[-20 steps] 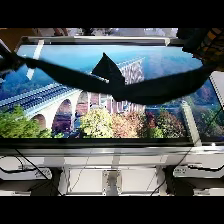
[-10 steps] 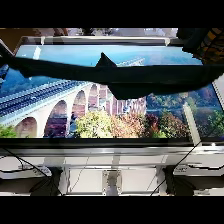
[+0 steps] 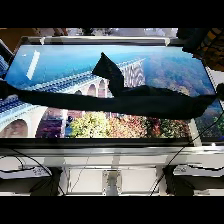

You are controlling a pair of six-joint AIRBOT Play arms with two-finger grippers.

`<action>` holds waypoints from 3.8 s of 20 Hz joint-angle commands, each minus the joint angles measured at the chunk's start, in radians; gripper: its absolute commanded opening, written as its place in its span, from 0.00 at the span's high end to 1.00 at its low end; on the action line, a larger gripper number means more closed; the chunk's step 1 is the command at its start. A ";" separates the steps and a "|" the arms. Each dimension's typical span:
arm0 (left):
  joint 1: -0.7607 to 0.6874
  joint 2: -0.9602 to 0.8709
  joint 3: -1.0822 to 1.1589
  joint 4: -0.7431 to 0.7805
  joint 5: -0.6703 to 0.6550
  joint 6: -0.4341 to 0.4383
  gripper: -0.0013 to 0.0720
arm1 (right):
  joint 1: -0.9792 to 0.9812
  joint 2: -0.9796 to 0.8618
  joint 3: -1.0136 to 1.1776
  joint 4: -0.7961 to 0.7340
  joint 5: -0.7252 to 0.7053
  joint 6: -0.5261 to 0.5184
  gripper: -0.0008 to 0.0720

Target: Fold the clothes and pants, and hang the long-sleeved shirts on hangers.

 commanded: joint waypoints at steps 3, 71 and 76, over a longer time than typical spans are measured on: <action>-0.027 0.000 -0.185 0.245 -0.067 0.008 0.95 | -0.002 0.058 -0.200 -0.208 -0.032 -0.013 0.96; -0.552 -0.012 -0.353 -0.182 0.533 0.069 0.51 | 1.170 -0.478 0.476 0.095 -0.065 -0.082 0.96; -0.548 -0.012 -0.352 -0.234 0.581 0.069 0.51 | 1.267 -0.445 0.461 0.099 0.312 -0.083 0.96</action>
